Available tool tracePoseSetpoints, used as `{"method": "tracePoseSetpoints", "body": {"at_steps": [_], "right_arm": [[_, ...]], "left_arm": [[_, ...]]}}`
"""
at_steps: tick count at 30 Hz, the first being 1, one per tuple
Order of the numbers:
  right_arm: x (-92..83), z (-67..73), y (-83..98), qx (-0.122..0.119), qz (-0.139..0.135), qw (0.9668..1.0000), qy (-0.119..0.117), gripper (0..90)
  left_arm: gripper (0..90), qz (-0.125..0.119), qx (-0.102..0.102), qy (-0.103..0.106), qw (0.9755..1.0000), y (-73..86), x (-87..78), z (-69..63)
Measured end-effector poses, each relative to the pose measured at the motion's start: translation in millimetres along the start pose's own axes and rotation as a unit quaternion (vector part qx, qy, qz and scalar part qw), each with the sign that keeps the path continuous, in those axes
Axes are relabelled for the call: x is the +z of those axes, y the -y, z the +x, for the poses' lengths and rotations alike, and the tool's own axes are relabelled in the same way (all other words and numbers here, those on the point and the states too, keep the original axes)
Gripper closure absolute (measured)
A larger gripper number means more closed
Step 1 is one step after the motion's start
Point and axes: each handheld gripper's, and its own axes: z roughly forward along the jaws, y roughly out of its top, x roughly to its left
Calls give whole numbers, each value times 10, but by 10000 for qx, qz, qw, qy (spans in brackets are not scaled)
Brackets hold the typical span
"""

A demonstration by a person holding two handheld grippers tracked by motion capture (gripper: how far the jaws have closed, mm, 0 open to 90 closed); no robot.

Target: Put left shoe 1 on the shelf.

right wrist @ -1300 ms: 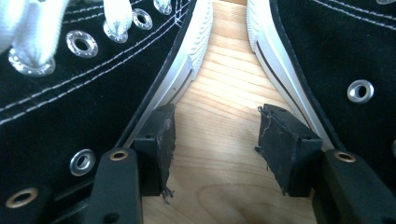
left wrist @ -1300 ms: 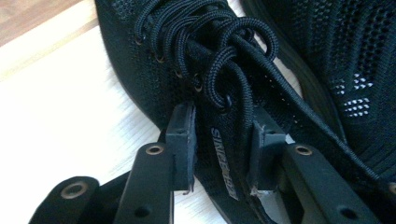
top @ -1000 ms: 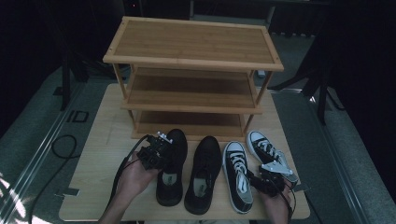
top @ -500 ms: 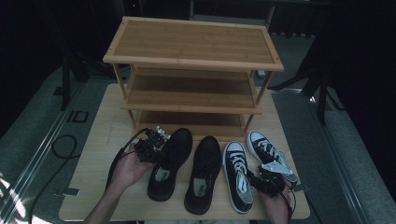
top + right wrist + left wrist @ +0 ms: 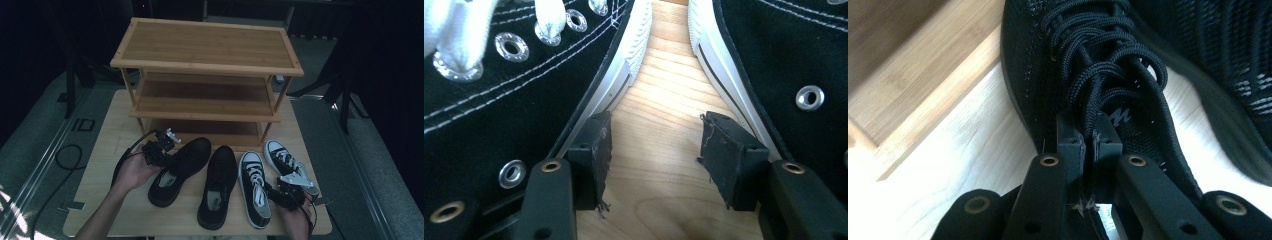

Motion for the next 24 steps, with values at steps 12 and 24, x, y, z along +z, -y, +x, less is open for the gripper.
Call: {"method": "tracePoseSetpoints", "body": {"at_steps": [12, 24], "right_arm": [[0, 0, 0, -1, 0, 10000, 0, 457], [0, 0, 0, 0, 0, 10000, 0, 457]], "left_arm": [[871, -293, -268, -247, 9989, -109, -90, 136], [871, -468, -996, -567, 9923, -197, -6, 290]]}}
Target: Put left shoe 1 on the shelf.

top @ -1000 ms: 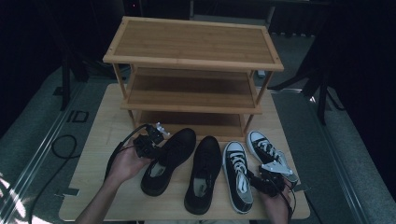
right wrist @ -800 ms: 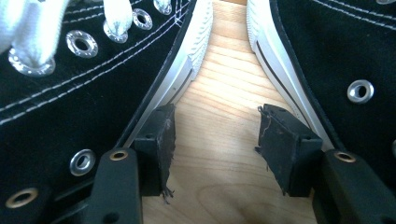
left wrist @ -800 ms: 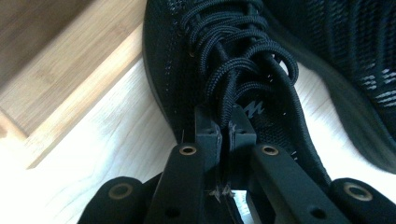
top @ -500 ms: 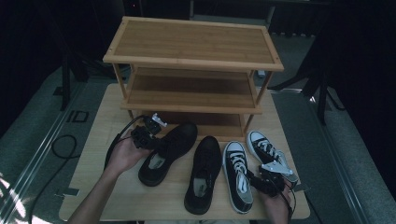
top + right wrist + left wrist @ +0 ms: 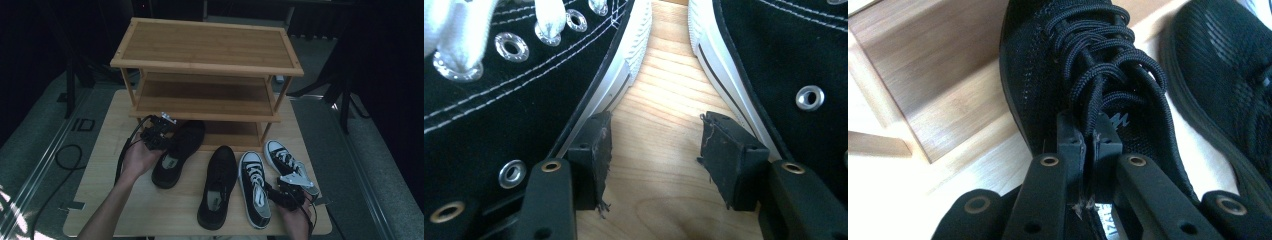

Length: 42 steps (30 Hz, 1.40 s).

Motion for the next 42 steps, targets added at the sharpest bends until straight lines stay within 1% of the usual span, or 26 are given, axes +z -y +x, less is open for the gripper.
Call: {"method": "tracePoseSetpoints", "body": {"at_steps": [1, 4, 5, 6, 7, 9, 11, 13, 15, 16, 17, 18, 21, 24, 27, 30, 31, 34, 36, 37, 39, 42], "right_arm": [[0, 0, 0, -1, 0, 10000, 0, 457], [0, 0, 0, -1, -1, 10000, 0, 457], [0, 0, 0, -1, -1, 10000, 0, 457], [0, 0, 0, -1, 0, 10000, 0, 457], [0, 0, 0, 0, 0, 10000, 0, 457], [0, 0, 0, 0, 0, 10000, 0, 457], [0, 0, 0, -1, 0, 10000, 0, 457], [0, 0, 0, 0, -2, 10000, -1, 457], [1, 0, 0, -2, -3, 10000, 0, 457], [0, 0, 0, -1, -1, 10000, 0, 457], [0, 0, 0, -1, 0, 10000, 0, 457], [0, 0, 0, -2, -1, 10000, 0, 457], [0, 0, 0, -1, -2, 10000, 0, 457], [0, 0, 0, -1, 0, 10000, 1, 457], [0, 0, 0, 0, 1, 10000, 0, 457], [0, 1, 0, 0, -1, 10000, 1, 457], [0, 0, 0, 0, 0, 10000, 0, 457], [0, 1, 0, 0, 1, 10000, 1, 457], [0, -1, 0, -11, -5, 10000, 3, 457], [1, -2, 0, -22, -8, 10000, 5, 458], [0, 1, 0, 3, -2, 10000, 1, 458], [0, 1, 0, -2, 0, 10000, 1, 458]], "left_arm": [[870, -5, -51, -31, 10000, 0, 15, 7], [870, 64, -117, -130, 9998, 6, 74, 13], [870, 64, -117, -130, 9998, 6, 74, 13], [870, 42, -151, -190, 9997, 26, 99, 20], [869, 33, -190, -154, 9997, 37, 98, 35], [868, 28, -194, -228, 9995, 60, 112, 49], [866, 72, -178, -283, 9994, 90, 143, 61], [859, -7, -211, -194, 9996, 126, 153, 83], [842, -69, -211, -148, 9996, 146, 146, 99], [804, -90, -218, -111, 9997, 151, 139, 99], [743, -113, -187, -108, 9997, 156, 127, 94], [711, -119, -171, -93, 9997, 161, 109, 85], [645, -234, -75, -47, 9997, 185, 12, 65], [616, -399, -12, 14, 9992, 238, -119, 41], [611, -581, 65, 81, 9983, 333, -278, 18], [628, -760, 157, 86, 9969, 442, -402, 7], [639, -814, 160, 97, 9965, 488, -435, 4], [693, -874, 218, 95, 9959, 628, -502, -11], [733, -968, 190, 63, 9951, 731, -532, -27], [767, -1000, 159, 56, 9948, 779, -539, -33], [813, -1068, 121, -11, 9942, 878, -544, -56], [887, -1144, 164, -185, 9931, 979, -538, -98]]}}
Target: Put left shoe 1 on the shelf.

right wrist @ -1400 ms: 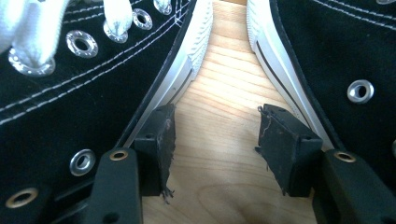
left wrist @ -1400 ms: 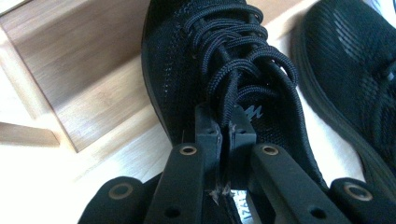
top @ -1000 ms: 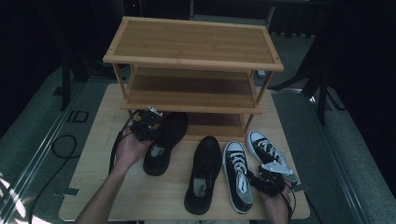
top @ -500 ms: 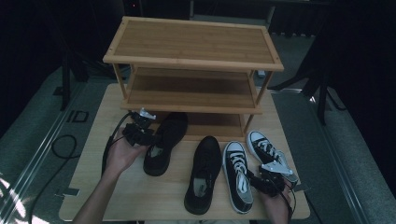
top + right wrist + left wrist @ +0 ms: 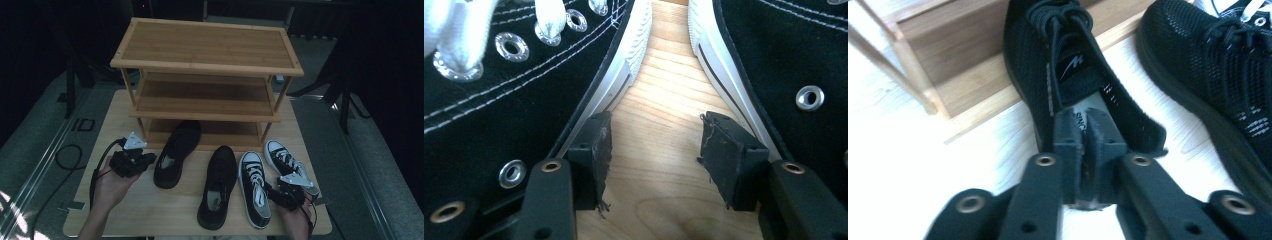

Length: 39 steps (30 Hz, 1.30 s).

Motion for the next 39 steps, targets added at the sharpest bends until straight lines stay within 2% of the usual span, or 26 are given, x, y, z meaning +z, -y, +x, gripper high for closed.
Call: {"method": "tracePoseSetpoints", "body": {"at_steps": [2, 5, 14, 21, 27, 37, 39], "right_arm": [[0, 0, 0, -1, 0, 10000, 1, 457], [0, 1, 0, 4, 2, 10000, -1, 458], [-1, 1, 0, 3, 5, 10000, 1, 458], [-2, 2, 0, 4, 7, 10000, 3, 458], [-1, 2, 0, 4, 5, 10000, 3, 458], [-2, 2, 0, 5, 6, 10000, 3, 458], [-2, 2, 0, 5, 7, 10000, 4, 458]], "left_arm": [[900, -43, 6, -32, 10000, 62, -6, -25], [900, 20, 49, -94, 9999, 142, -2, -55], [900, 247, -106, 8, 9996, 384, 111, -100], [899, 516, -110, 117, 9985, 539, 256, -184], [899, 703, -57, 186, 9973, 611, 389, -274], [900, 942, 38, 77, 9955, 659, 563, -406], [900, 955, -1, 54, 9954, 676, 592, -414]]}}
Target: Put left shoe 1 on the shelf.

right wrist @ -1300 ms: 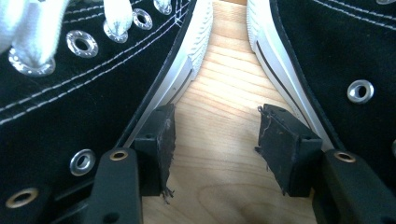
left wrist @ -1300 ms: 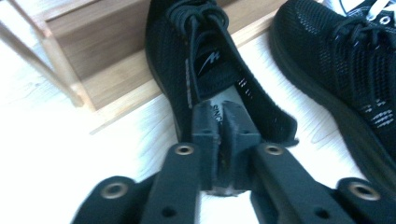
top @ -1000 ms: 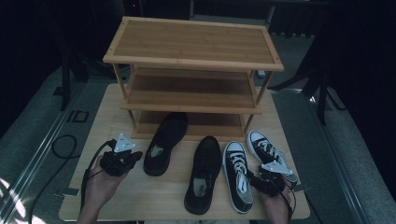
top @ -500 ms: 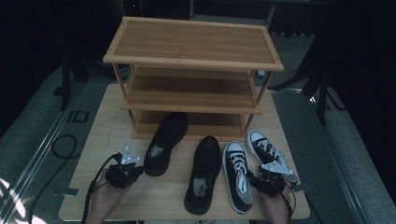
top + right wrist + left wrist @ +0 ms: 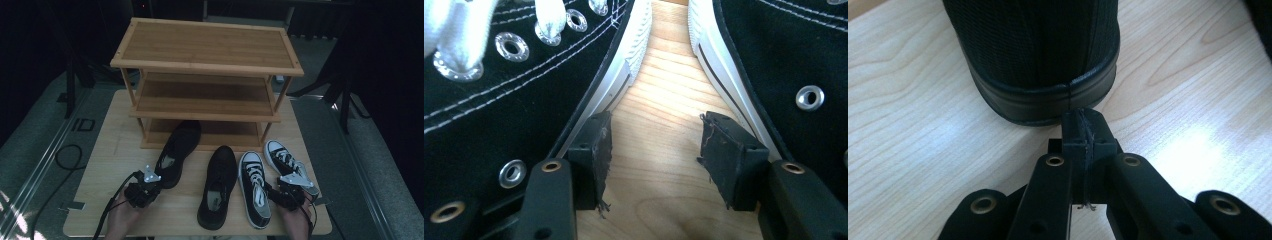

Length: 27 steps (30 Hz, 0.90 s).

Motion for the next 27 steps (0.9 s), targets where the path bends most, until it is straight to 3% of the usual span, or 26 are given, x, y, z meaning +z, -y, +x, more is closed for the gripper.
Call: {"method": "tracePoseSetpoints", "body": {"at_steps": [5, 16, 27], "right_arm": [[0, 0, 0, 1, -2, 10000, -2, 458], [0, 0, 0, 0, 0, 10000, 0, 458], [0, 0, 0, -1, 0, 10000, -1, 458]], "left_arm": [[900, 104, -97, -30, 9999, 52, 77, -17], [900, 67, -234, -201, 9995, 33, 107, -9], [900, -58, -178, -54, 9998, -215, 251, -81]]}}
